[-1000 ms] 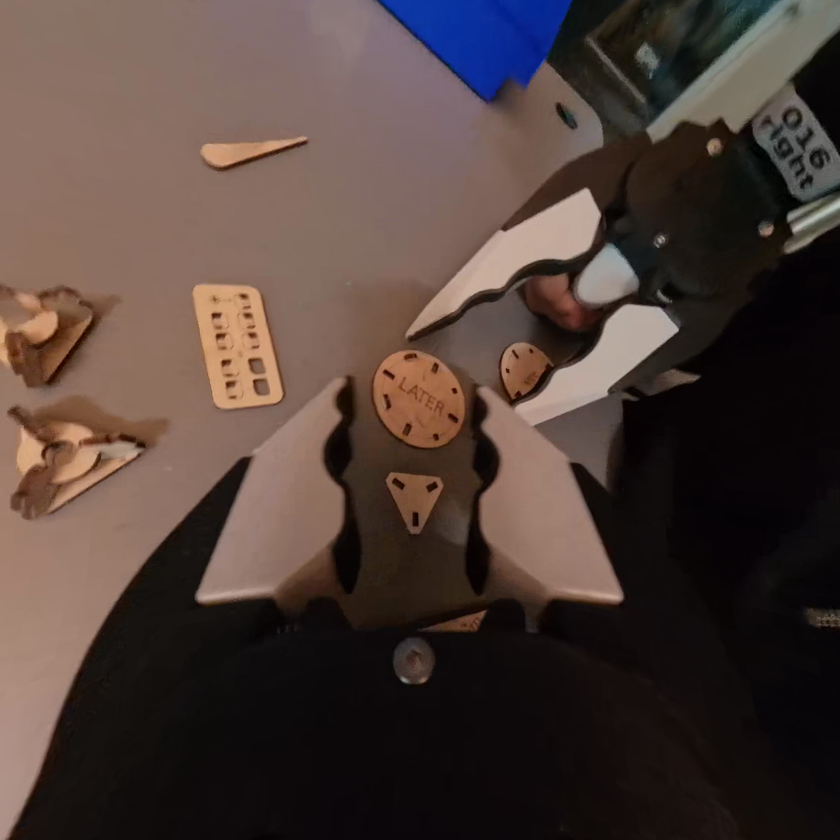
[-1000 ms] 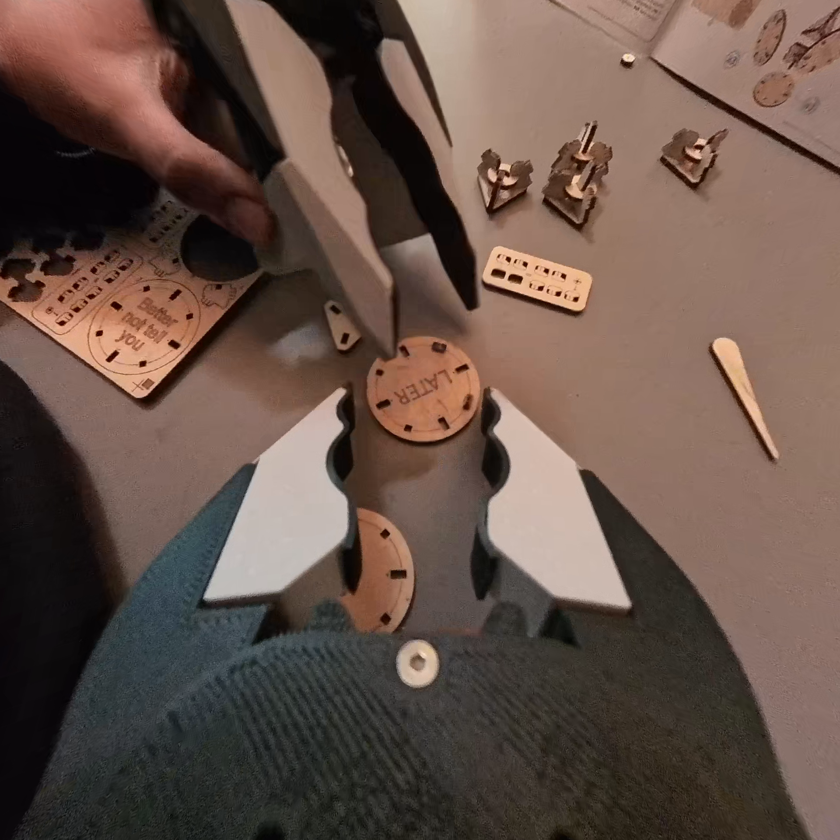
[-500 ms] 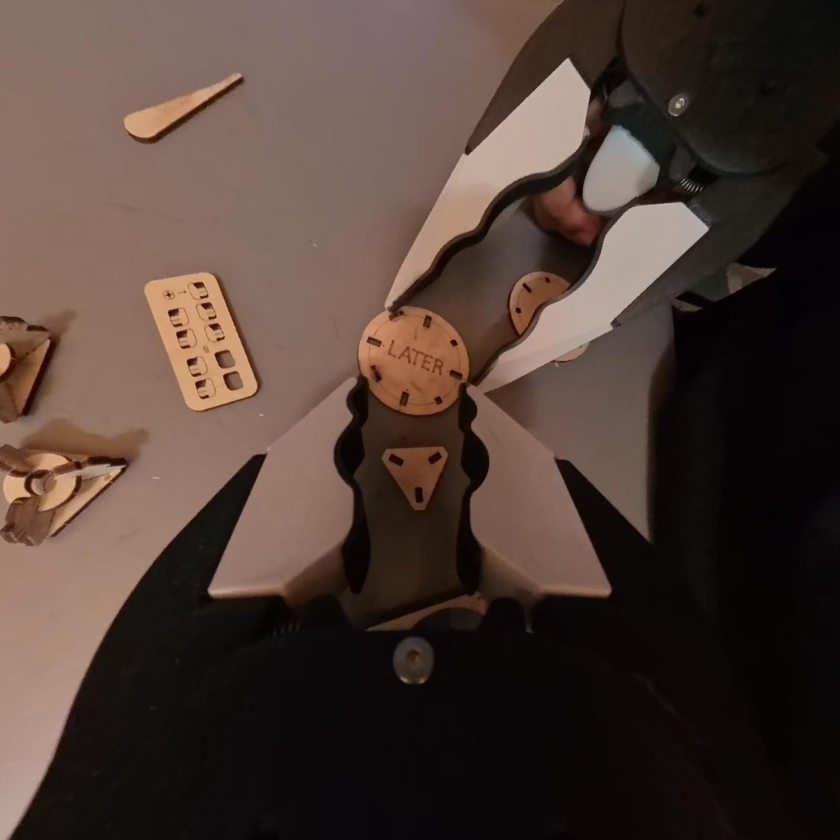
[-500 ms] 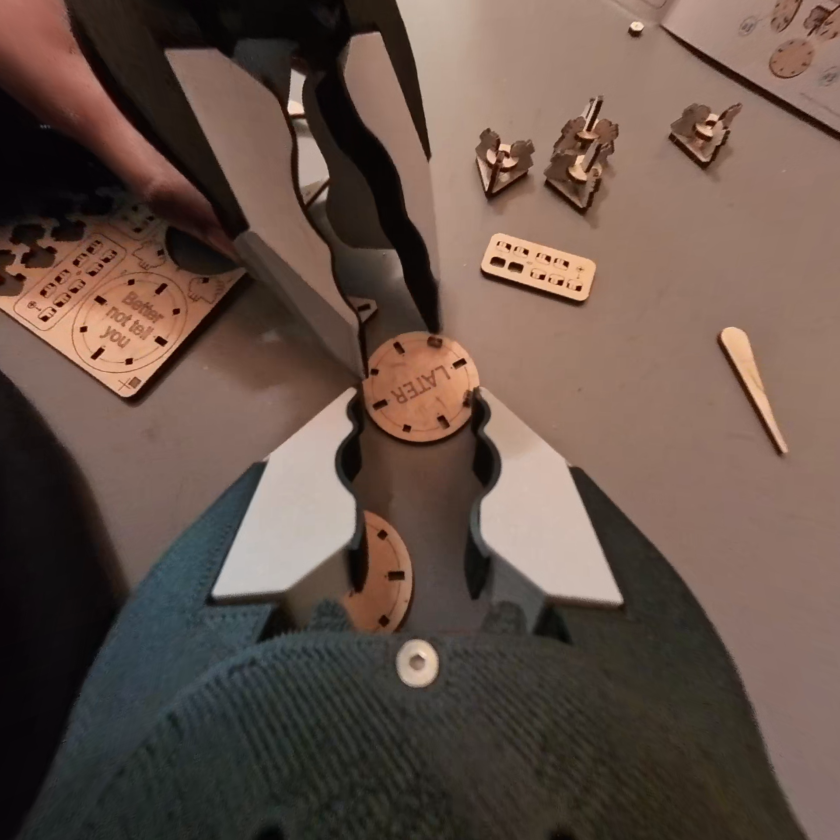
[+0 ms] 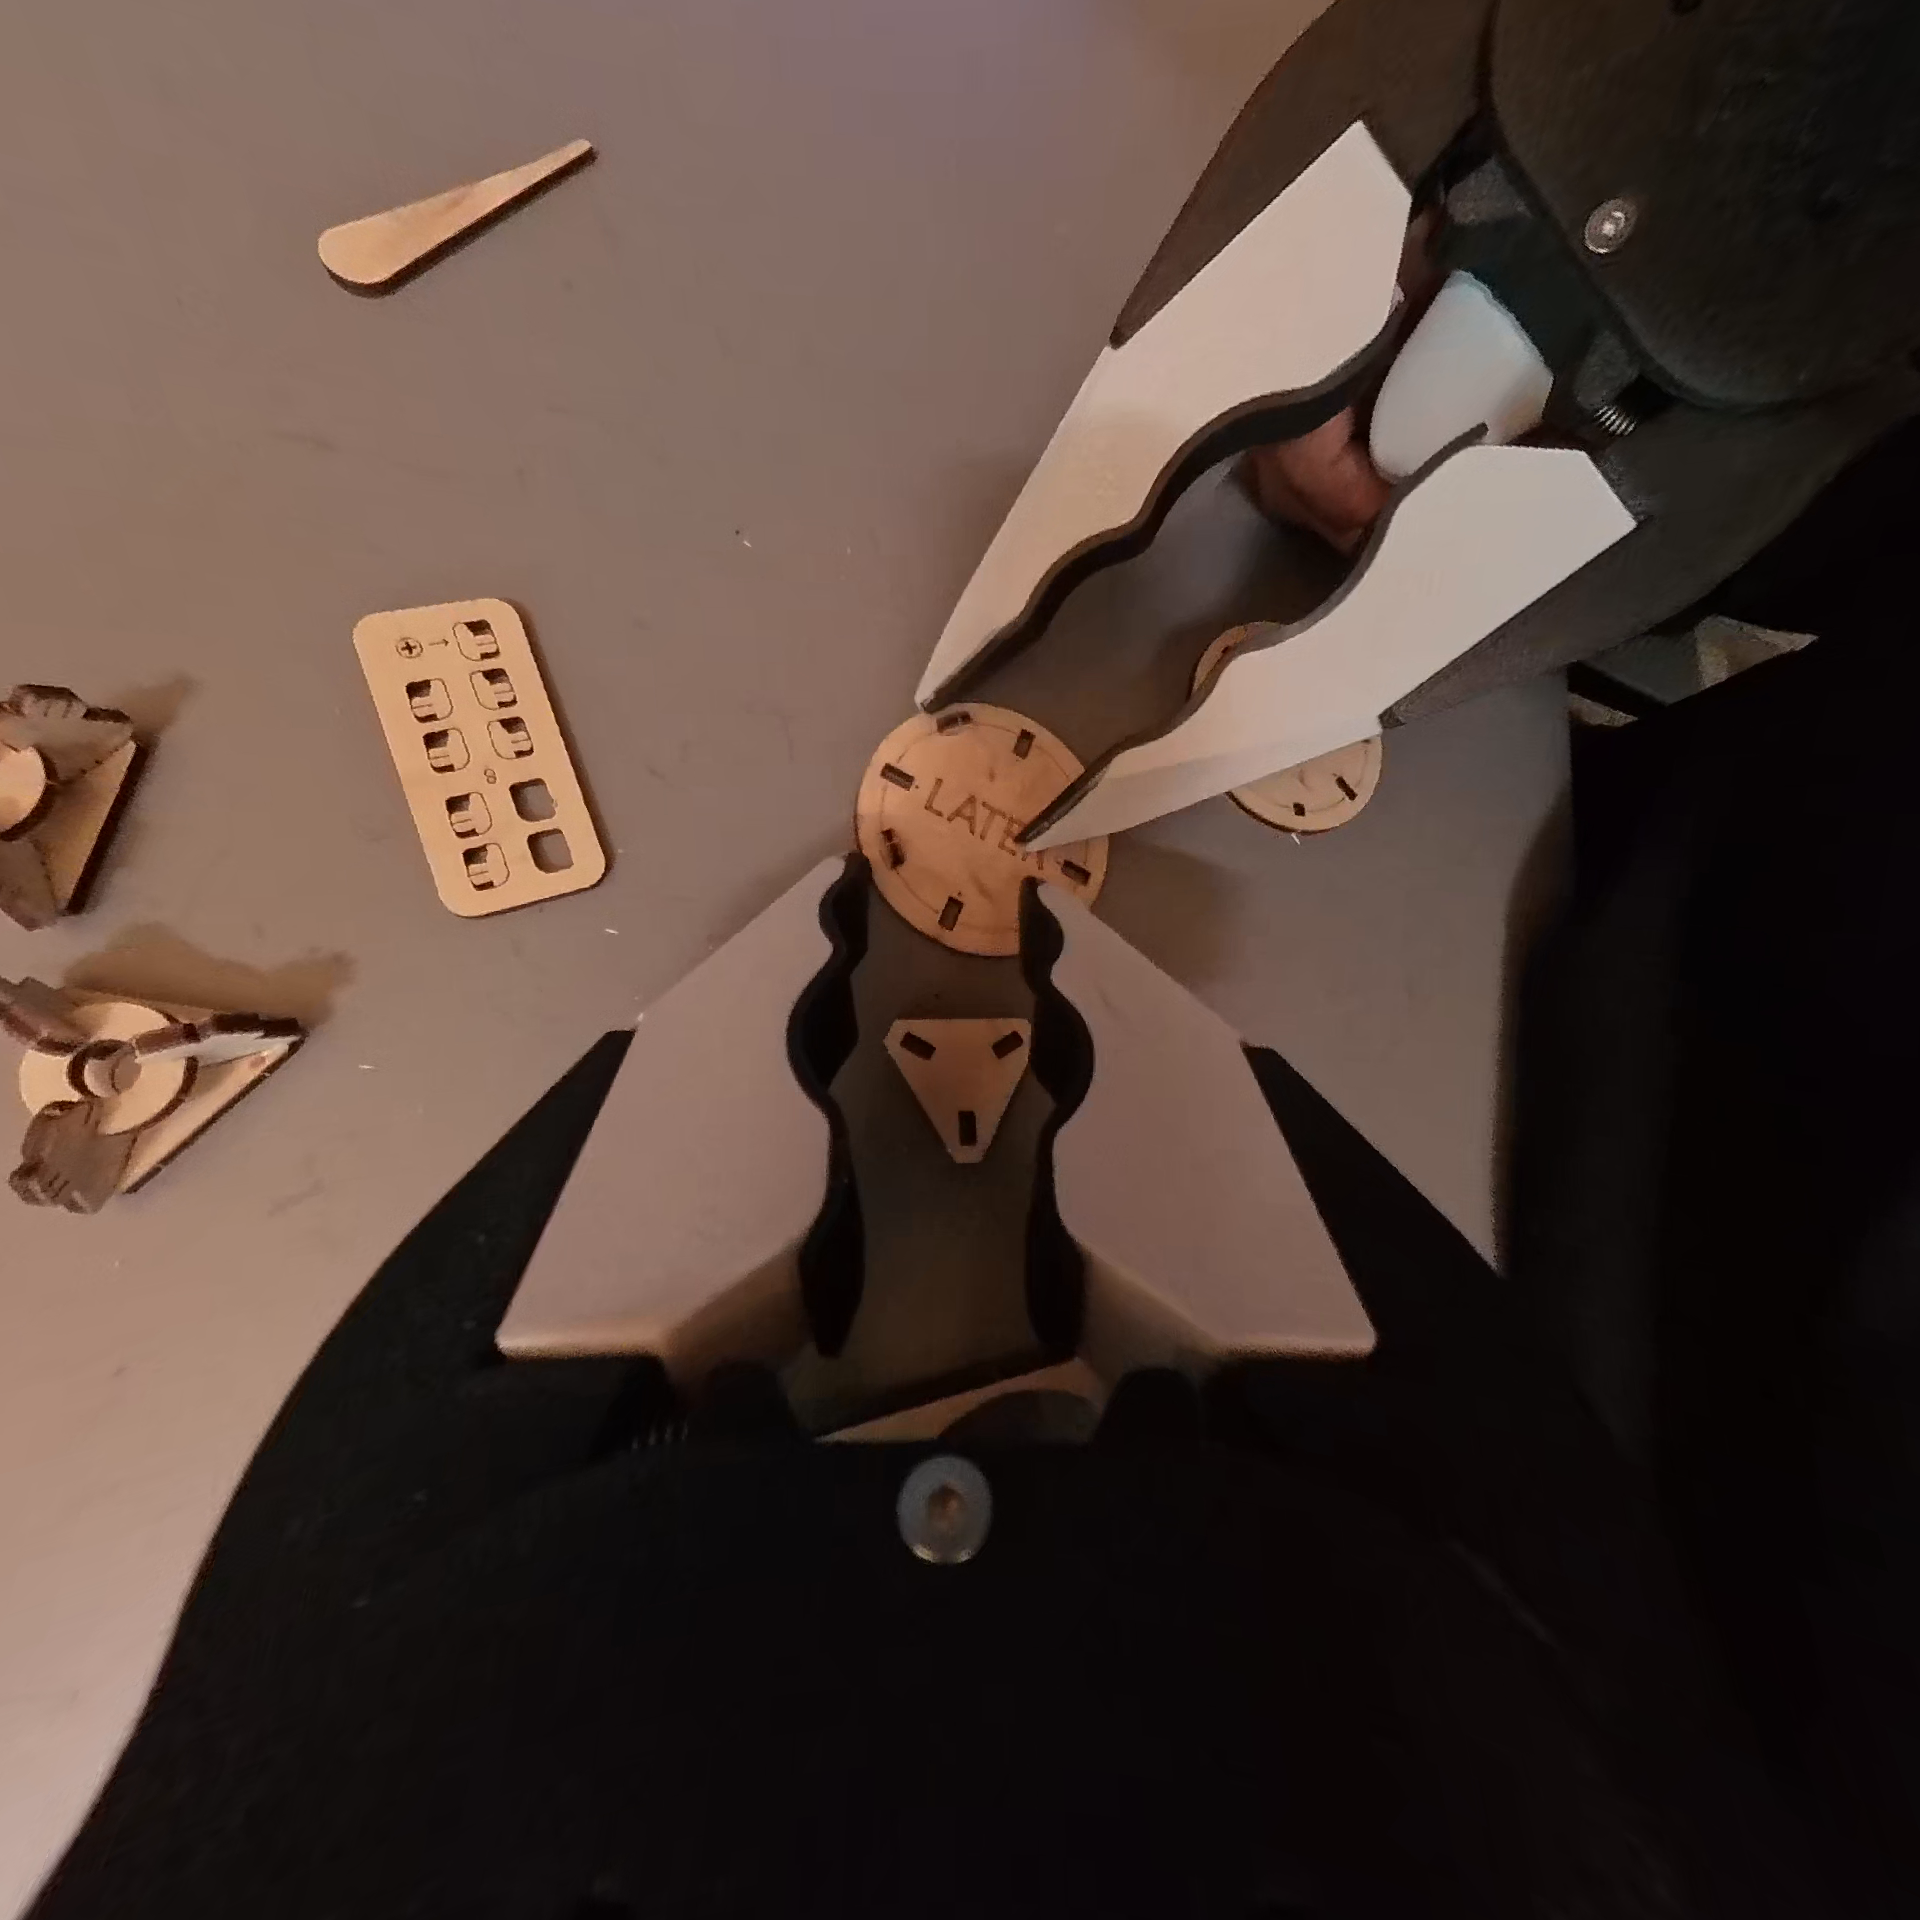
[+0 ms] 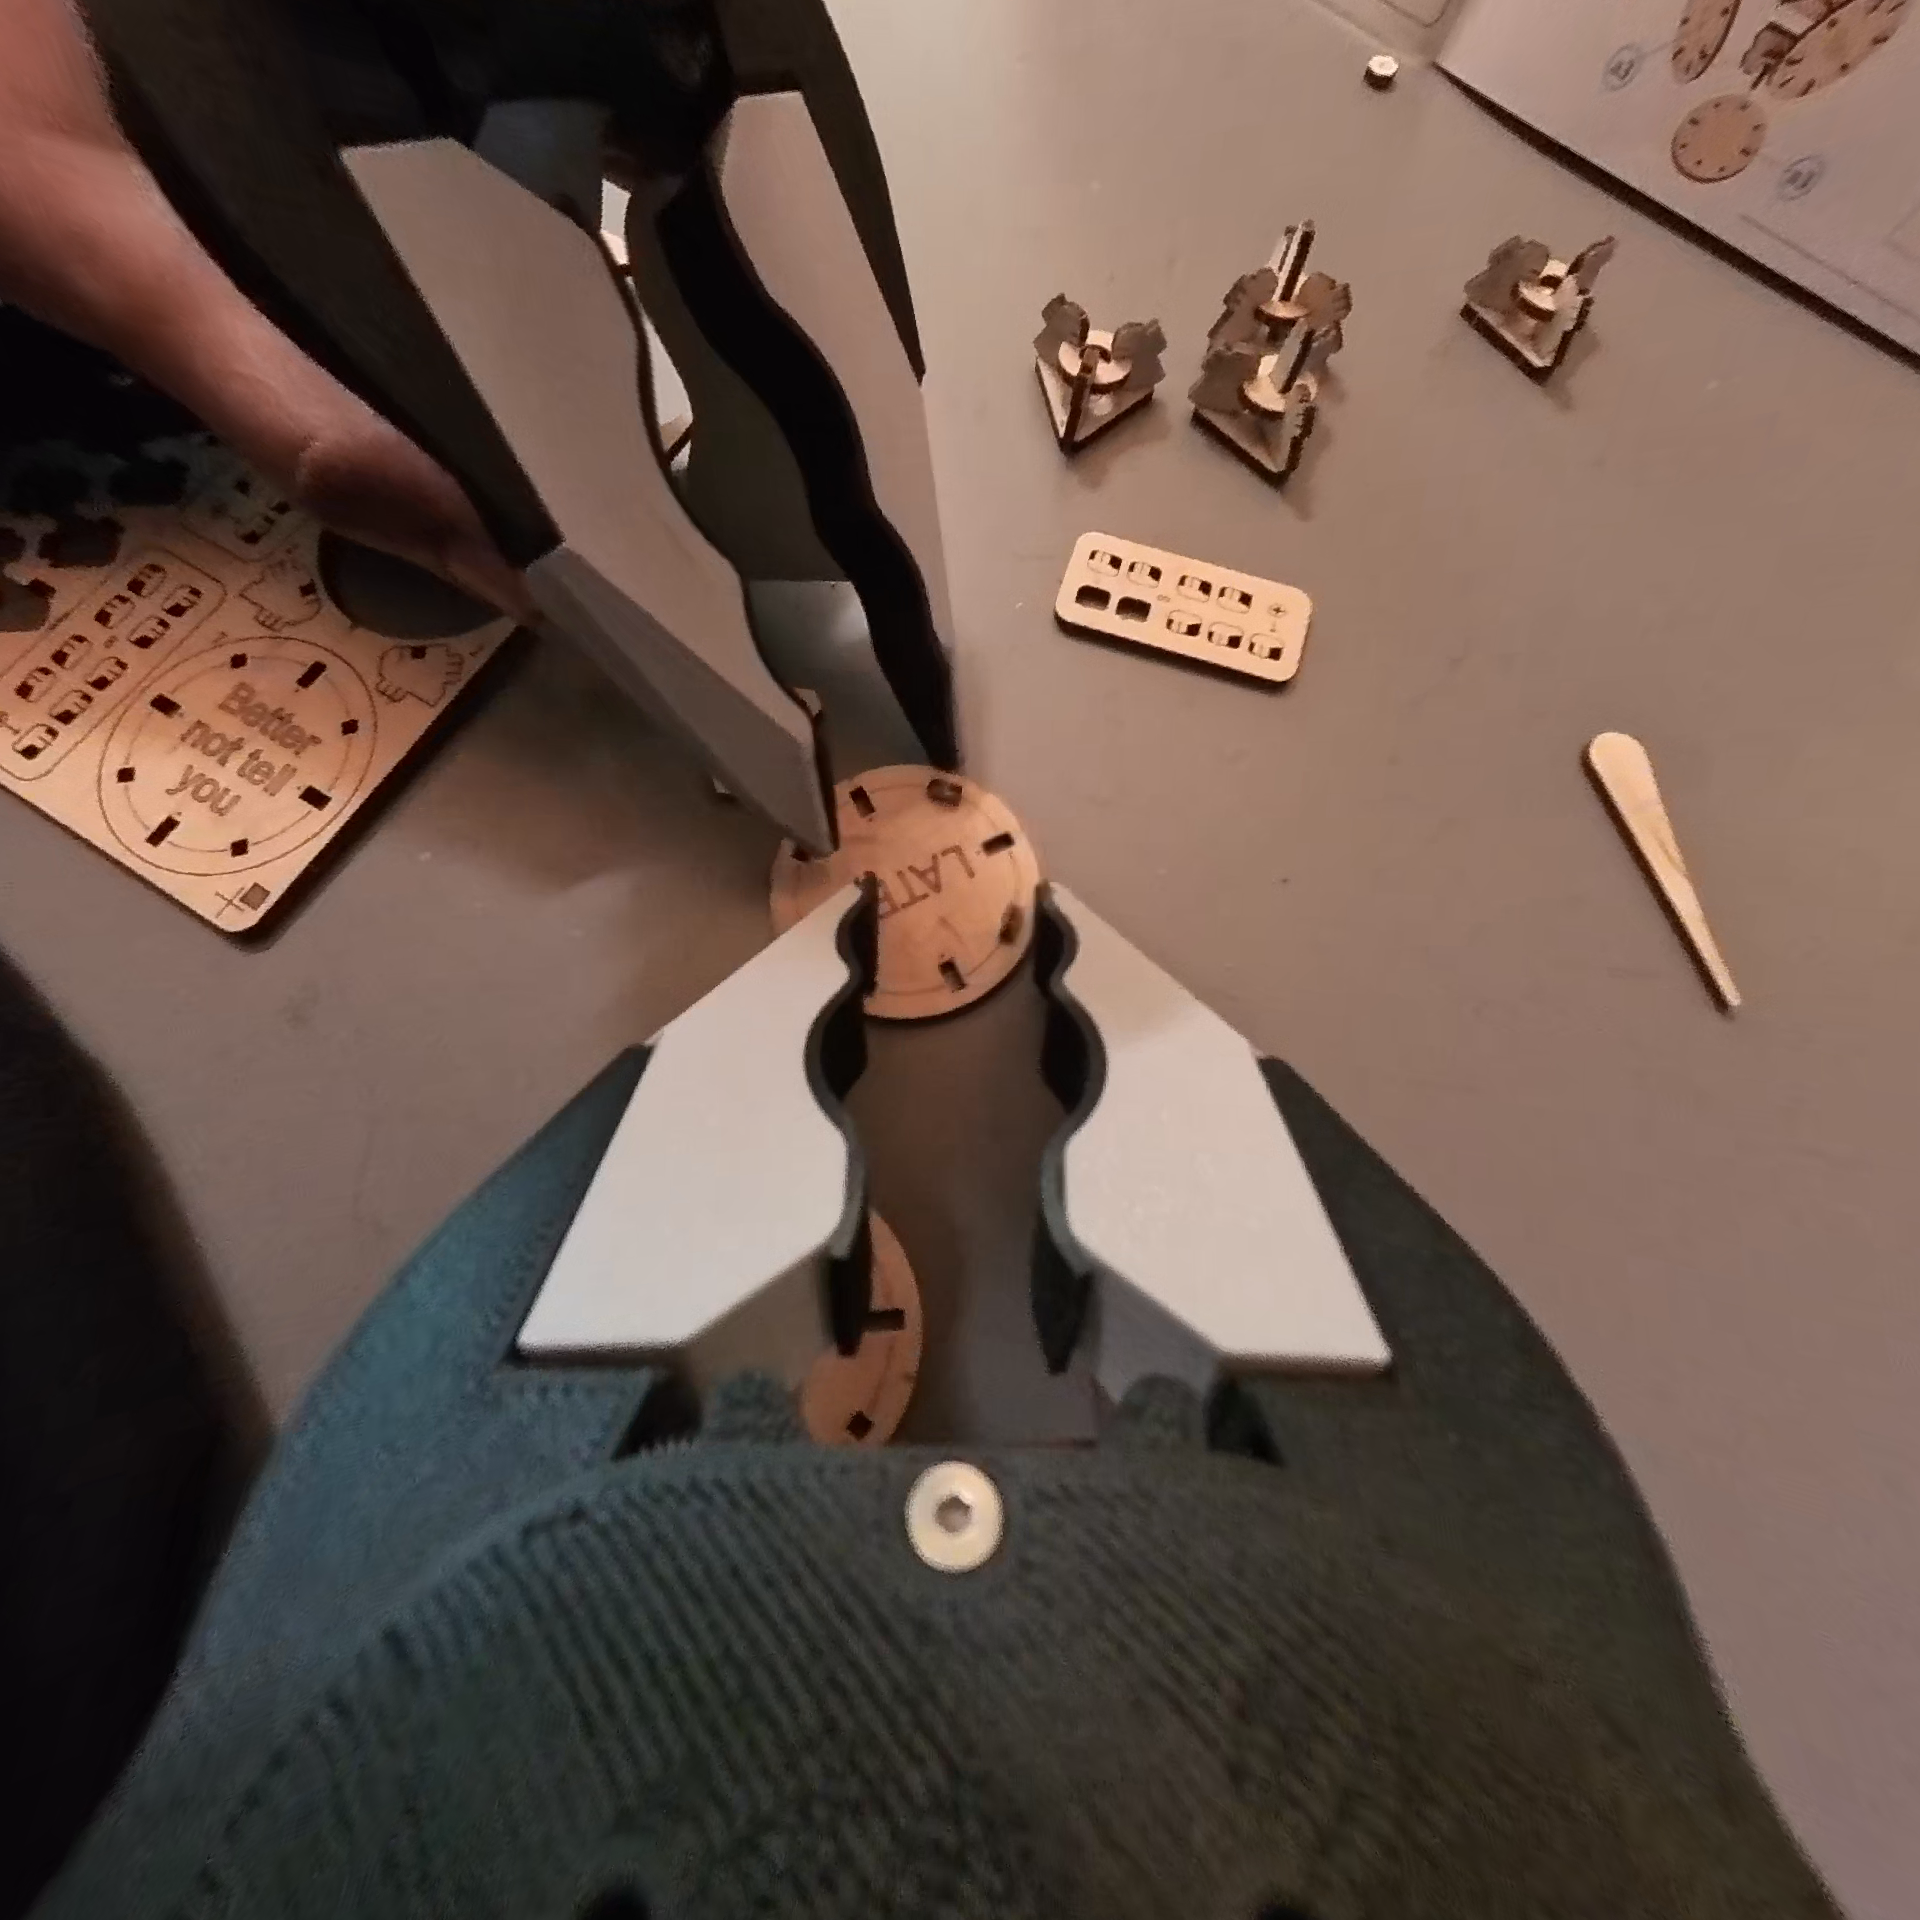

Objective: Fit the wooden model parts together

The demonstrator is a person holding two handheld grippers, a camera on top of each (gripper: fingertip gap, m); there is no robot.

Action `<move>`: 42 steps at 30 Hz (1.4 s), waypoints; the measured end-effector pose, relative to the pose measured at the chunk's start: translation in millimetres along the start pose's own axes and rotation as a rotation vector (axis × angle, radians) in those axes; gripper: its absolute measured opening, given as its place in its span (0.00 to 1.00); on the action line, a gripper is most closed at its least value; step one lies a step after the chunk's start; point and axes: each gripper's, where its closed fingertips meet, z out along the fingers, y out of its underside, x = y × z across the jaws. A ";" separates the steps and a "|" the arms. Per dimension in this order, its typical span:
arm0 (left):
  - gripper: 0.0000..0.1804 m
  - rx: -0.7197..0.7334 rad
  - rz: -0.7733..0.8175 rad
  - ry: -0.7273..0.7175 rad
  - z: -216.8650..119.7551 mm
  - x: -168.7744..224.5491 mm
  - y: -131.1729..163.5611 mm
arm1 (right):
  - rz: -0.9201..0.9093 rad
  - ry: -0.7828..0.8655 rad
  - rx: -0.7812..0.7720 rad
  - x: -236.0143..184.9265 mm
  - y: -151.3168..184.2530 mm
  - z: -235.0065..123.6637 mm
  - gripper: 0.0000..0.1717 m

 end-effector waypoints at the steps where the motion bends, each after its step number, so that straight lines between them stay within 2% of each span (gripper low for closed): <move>1: 0.13 -0.002 -0.003 0.002 0.2 0.2 0.2 | 0.000 0.002 0.000 0.2 -0.1 -0.1 0.21; 3: 0.11 -0.006 -0.017 0.016 1.4 2.0 0.8 | -0.010 0.005 0.009 -0.9 -1.0 -1.1 0.29; 7: 0.07 -0.004 -0.049 0.012 1.5 -1.1 0.7 | 0.022 -0.050 0.125 -17.3 -15.8 -13.5 0.27; 10: 0.06 0.004 -0.087 0.023 1.4 -2.1 0.3 | 0.019 -0.044 0.015 -22.1 2.0 -7.2 0.34; 14: 0.04 -0.001 -0.111 0.040 0.5 -0.2 1.9 | -0.039 0.059 0.007 -5.5 4.1 -8.0 0.29; 22: 0.02 -0.055 -0.130 0.136 1.6 17.0 8.7 | -0.003 0.130 0.005 23.2 9.0 -13.7 0.30; 26: 0.03 -0.050 -0.112 0.122 2.0 17.0 7.6 | 0.007 0.113 0.053 20.3 2.7 -18.2 0.30; 28: 0.04 -0.036 -0.107 0.110 2.2 15.4 5.8 | 0.033 0.058 0.144 8.6 -10.4 -25.4 0.29; 30: 0.06 -0.019 -0.104 0.097 2.6 13.4 3.4 | 0.078 -0.002 0.172 -3.5 -14.8 -27.7 0.30; 34: 0.06 -0.015 -0.106 0.106 5.0 15.6 2.5 | 0.077 -0.044 0.054 -18.1 2.0 -17.1 0.39; 38: 0.05 -0.018 -0.107 0.104 5.9 16.2 2.7 | 0.011 -0.026 0.015 -26.0 6.2 -12.7 0.38; 42: 0.05 -0.024 -0.113 0.131 6.4 20.0 3.5 | -0.025 -0.005 -0.008 -27.1 9.0 -10.3 0.31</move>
